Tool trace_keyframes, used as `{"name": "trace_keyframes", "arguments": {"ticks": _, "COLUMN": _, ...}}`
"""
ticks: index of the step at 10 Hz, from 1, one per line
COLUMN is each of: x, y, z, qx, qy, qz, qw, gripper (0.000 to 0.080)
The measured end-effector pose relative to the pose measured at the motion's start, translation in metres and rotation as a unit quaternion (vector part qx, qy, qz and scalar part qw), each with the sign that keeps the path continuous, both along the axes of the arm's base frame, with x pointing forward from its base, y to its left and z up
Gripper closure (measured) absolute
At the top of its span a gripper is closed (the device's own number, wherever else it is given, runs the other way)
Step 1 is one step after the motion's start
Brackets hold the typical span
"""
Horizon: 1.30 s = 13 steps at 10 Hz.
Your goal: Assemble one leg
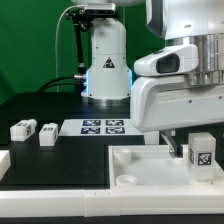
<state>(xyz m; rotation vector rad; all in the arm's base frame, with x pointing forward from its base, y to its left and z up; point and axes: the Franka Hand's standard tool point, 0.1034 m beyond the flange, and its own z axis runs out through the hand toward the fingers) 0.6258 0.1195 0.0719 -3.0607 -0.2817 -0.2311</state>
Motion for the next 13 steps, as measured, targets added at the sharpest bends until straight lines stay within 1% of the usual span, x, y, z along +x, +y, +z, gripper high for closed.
{"name": "trace_keyframes", "arguments": {"ticks": 1, "x": 0.0, "y": -0.0003, "z": 0.0, "qx": 0.0, "qy": 0.0, "qz": -0.001, "qw": 1.0, "gripper": 0.015}}
{"name": "trace_keyframes", "arguments": {"ticks": 2, "x": 0.0, "y": -0.0003, "z": -0.0001, "qx": 0.0, "qy": 0.0, "qz": -0.001, "qw": 1.0, "gripper": 0.0245}}
{"name": "trace_keyframes", "arguments": {"ticks": 3, "x": 0.0, "y": -0.0003, "z": -0.0001, "qx": 0.001, "qy": 0.001, "qz": -0.006, "qw": 1.0, "gripper": 0.0245}}
{"name": "trace_keyframes", "arguments": {"ticks": 4, "x": 0.0, "y": -0.0004, "z": -0.0001, "qx": 0.003, "qy": 0.002, "qz": -0.02, "qw": 1.0, "gripper": 0.0454}}
{"name": "trace_keyframes", "arguments": {"ticks": 5, "x": 0.0, "y": -0.0005, "z": -0.0001, "qx": 0.003, "qy": 0.002, "qz": -0.02, "qw": 1.0, "gripper": 0.0509}}
{"name": "trace_keyframes", "arguments": {"ticks": 6, "x": 0.0, "y": -0.0005, "z": -0.0001, "qx": 0.003, "qy": 0.002, "qz": -0.021, "qw": 1.0, "gripper": 0.0509}}
{"name": "trace_keyframes", "arguments": {"ticks": 7, "x": -0.0001, "y": -0.0015, "z": -0.0003, "qx": 0.016, "qy": 0.008, "qz": -0.099, "qw": 0.995, "gripper": 0.0509}}
{"name": "trace_keyframes", "arguments": {"ticks": 8, "x": -0.0004, "y": -0.0026, "z": -0.0003, "qx": 0.029, "qy": 0.014, "qz": -0.191, "qw": 0.981, "gripper": 0.0509}}
{"name": "trace_keyframes", "arguments": {"ticks": 10, "x": -0.0014, "y": -0.0036, "z": -0.0009, "qx": 0.044, "qy": 0.02, "qz": -0.336, "qw": 0.941, "gripper": 0.0509}}
{"name": "trace_keyframes", "arguments": {"ticks": 11, "x": -0.0015, "y": -0.0037, "z": -0.0013, "qx": 0.052, "qy": 0.023, "qz": -0.402, "qw": 0.914, "gripper": 0.0509}}
{"name": "trace_keyframes", "arguments": {"ticks": 13, "x": -0.0025, "y": -0.0036, "z": -0.0019, "qx": 0.074, "qy": 0.036, "qz": -0.52, "qw": 0.85, "gripper": 0.0509}}
